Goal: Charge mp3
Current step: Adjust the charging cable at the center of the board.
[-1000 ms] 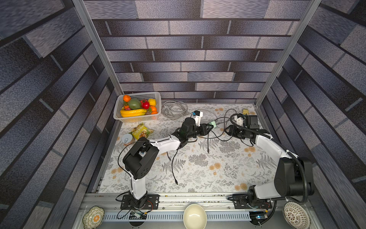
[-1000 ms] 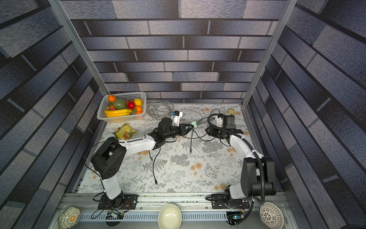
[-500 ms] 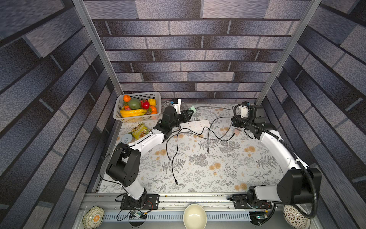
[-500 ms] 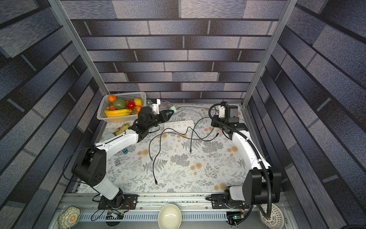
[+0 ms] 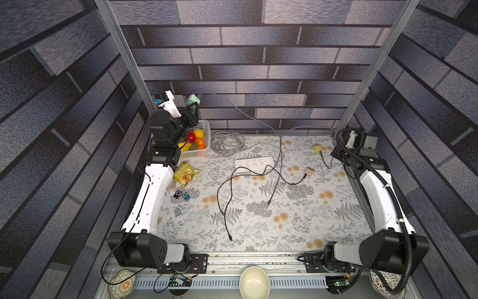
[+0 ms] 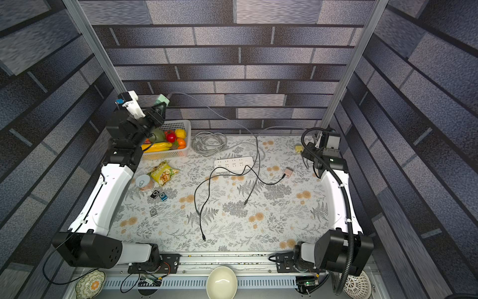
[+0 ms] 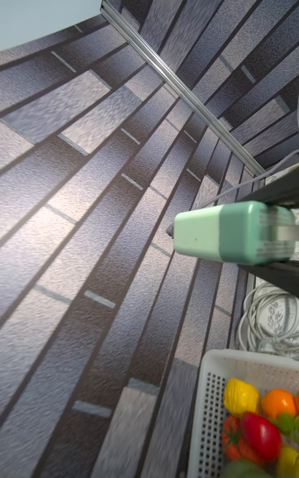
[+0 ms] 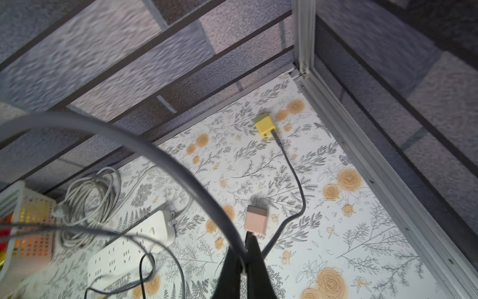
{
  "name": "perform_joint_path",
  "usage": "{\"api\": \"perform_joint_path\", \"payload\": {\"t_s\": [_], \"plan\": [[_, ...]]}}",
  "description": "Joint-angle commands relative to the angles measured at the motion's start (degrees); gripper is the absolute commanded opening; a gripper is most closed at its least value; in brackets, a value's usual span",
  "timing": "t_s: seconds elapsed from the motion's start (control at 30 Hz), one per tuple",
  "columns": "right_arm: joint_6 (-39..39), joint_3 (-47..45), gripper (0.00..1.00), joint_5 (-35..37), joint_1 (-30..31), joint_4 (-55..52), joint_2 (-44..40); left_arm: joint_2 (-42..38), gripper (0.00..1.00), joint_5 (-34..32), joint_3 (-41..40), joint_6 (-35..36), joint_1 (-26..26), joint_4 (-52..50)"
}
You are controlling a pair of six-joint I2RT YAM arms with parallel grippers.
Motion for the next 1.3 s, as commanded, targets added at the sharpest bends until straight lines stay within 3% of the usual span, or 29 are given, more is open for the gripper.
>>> {"api": "perform_joint_path", "payload": {"t_s": [0.0, 0.23, 0.33, 0.43, 0.57, 0.7, 0.8, 0.87, 0.97, 1.03, 1.1, 1.17, 1.27], "plan": [[3.36, 2.22, 0.0, 5.87, -1.17, -1.62, 3.7, -0.43, 0.08, 2.63, 12.61, 4.04, 2.69, -8.98], [4.24, 5.59, 0.0, 9.47, -2.07, -0.3, 12.11, 7.91, 0.08, 3.94, 45.64, 7.27, 7.7, -27.07], [4.15, 6.53, 0.0, 9.85, -2.07, 0.47, 15.23, 10.66, 0.08, 4.08, 55.62, 9.4, 8.05, -32.18], [3.82, 8.66, 0.0, 12.44, -2.94, -0.47, 19.47, 11.53, 0.08, 3.23, 60.17, 8.87, 11.48, -33.25], [4.1, 10.45, 0.0, 15.93, -4.09, -0.67, 24.25, 13.18, 0.08, 7.85, 66.82, 3.12, 18.88, -32.31], [4.71, 11.85, 0.0, 19.17, -5.17, -0.3, 28.25, 12.51, 0.08, 10.9, 67.88, -1.7, 25.5, -29.41], [5.01, 12.63, 0.0, 17.61, -5.23, 0.03, 29.98, 11.52, 0.08, 13.07, 67.67, -4.24, 29.79, -28.13], [5.99, 11.58, 0.0, 16.94, -5.16, 1.25, 29.71, 10.55, 0.08, 13.58, 66.54, -4.16, 30.45, -27.66], [5.93, 7.71, 0.0, 10.45, -4.73, 6.28, 27.32, 7.74, 0.08, 14.74, 61.56, -4.33, 30.5, -24.18], [5.87, 5.45, 0.16, 4.64, -4.16, 8.95, 25.42, 5.61, 0.08, 15.44, 57.75, -5.0, 30.5, -21.81], [6.25, 2.3, 0.42, -8.57, -3.32, 13.55, 22.77, 3.58, 0.08, 18.22, 53.28, -7.88, 30.5, -17.17], [6.7, -1.7, 0.58, -16.81, -1.35, 18.73, 18.36, 1.05, 0.08, 20.25, 47.85, -10.3, 29.89, -12.75], [7.06, -7.9, 0.79, -23.48, 2.18, 26.12, 8.97, -3.69, 0.09, 20.72, 39.67, -10.32, 28.34, -7.71]]}}
